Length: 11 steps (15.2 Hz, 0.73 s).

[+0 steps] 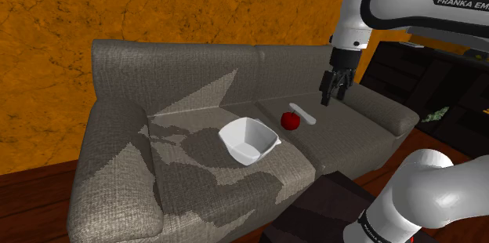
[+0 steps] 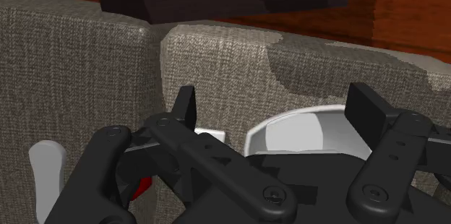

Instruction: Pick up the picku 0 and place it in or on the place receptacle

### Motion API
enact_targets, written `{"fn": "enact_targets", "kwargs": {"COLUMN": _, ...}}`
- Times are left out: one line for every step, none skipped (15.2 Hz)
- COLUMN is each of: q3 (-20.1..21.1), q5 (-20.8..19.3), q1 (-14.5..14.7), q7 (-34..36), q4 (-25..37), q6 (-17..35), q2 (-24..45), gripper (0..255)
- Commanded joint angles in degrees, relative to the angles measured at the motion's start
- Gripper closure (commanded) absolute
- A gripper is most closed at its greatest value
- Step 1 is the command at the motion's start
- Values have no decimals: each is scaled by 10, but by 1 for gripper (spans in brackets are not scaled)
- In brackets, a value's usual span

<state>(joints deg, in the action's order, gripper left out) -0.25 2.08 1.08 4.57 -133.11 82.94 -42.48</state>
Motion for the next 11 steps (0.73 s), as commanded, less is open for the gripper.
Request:
{"fn": "enact_targets", "kwargs": {"q3": 0, "q5": 0, "q1": 0, "q7": 0, "q4": 0, "q6": 0, "q2": 0, "gripper": 0}}
{"fn": "enact_targets", "kwargs": {"q3": -7, "q5": -6, "q1": -3, "q7": -9, "q4": -6, "q6": 17, "q2": 9, "gripper": 0}}
{"fn": "enact_targets", "kwargs": {"q3": -14, "q5": -13, "q1": -6, "q7": -18, "q4": -12, "q6": 34, "q2": 18, "gripper": 0}}
{"fn": "enact_targets", "kwargs": {"q3": -21, "q5": -19, "q1": -9, "q7": -26, "q4": -16, "q6": 51, "q2": 28, "gripper": 0}}
{"fn": "enact_targets", "kwargs": {"q3": -29, "q5": -24, "q1": -12, "q7": -35, "q4": -20, "q6": 68, "q2": 39, "gripper": 0}}
{"fn": "enact_targets", "kwargs": {"q3": -36, "q5": -30, "q1": -14, "q7": -43, "q4": -23, "q6": 85, "q2": 50, "gripper": 0}}
{"fn": "enact_targets", "kwargs": {"q3": -43, "q5": -35, "q1": -17, "q7": -51, "q4": -26, "q6": 102, "q2": 62, "gripper": 0}}
{"fn": "enact_targets", "kwargs": {"q3": -50, "q5": -40, "q1": -20, "q7": -59, "q4": -27, "q6": 119, "q2": 75, "gripper": 0}}
{"fn": "enact_targets", "kwargs": {"q3": -57, "q5": -44, "q1": -23, "q7": -67, "q4": -28, "q6": 136, "q2": 89, "gripper": 0}}
{"fn": "enact_targets", "kwargs": {"q3": -64, "q5": -48, "q1": -25, "q7": -75, "q4": -28, "q6": 152, "q2": 103, "gripper": 0}}
{"fn": "enact_targets", "kwargs": {"q3": -71, "q5": -51, "q1": -28, "q7": -83, "q4": -28, "q6": 169, "q2": 118, "gripper": 0}}
